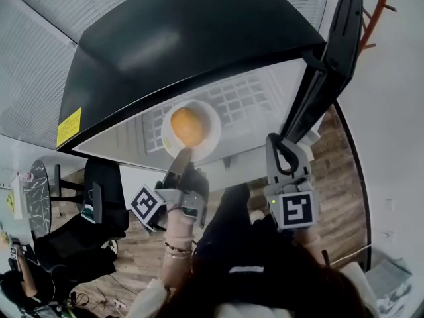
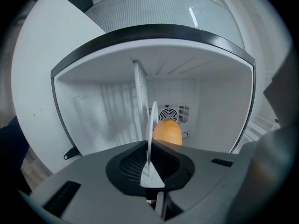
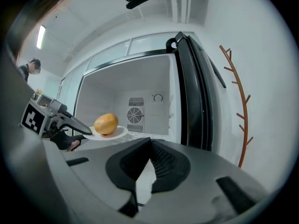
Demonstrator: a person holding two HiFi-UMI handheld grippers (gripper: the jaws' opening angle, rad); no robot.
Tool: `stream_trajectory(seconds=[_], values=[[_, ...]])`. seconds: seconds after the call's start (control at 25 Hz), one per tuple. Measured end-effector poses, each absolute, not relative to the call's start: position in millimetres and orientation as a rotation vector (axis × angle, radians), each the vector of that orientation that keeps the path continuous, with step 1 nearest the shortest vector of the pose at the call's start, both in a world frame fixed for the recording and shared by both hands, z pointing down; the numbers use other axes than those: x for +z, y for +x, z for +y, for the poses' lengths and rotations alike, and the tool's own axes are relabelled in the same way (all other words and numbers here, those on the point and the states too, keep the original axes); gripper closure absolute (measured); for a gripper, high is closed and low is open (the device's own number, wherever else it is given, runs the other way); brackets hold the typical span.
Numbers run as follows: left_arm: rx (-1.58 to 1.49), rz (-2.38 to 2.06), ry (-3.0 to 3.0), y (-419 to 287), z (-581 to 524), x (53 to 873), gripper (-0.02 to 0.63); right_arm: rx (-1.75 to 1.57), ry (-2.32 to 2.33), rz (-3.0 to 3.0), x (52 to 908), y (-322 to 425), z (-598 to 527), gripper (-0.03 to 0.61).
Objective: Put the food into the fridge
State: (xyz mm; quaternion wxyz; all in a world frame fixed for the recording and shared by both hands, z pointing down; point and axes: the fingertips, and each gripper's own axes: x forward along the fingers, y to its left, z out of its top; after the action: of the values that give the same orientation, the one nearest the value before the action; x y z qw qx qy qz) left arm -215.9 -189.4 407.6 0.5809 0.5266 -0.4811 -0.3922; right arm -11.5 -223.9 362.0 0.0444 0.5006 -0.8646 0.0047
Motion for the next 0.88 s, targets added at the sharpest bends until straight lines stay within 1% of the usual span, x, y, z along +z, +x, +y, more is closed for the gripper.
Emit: stream_trajectory(seconds=[0.88], values=[[-0.959,-1.079,1.187,-222,-209,411,0.579,0.019,1.509,-2.630,369,-17,-227,0.578]])
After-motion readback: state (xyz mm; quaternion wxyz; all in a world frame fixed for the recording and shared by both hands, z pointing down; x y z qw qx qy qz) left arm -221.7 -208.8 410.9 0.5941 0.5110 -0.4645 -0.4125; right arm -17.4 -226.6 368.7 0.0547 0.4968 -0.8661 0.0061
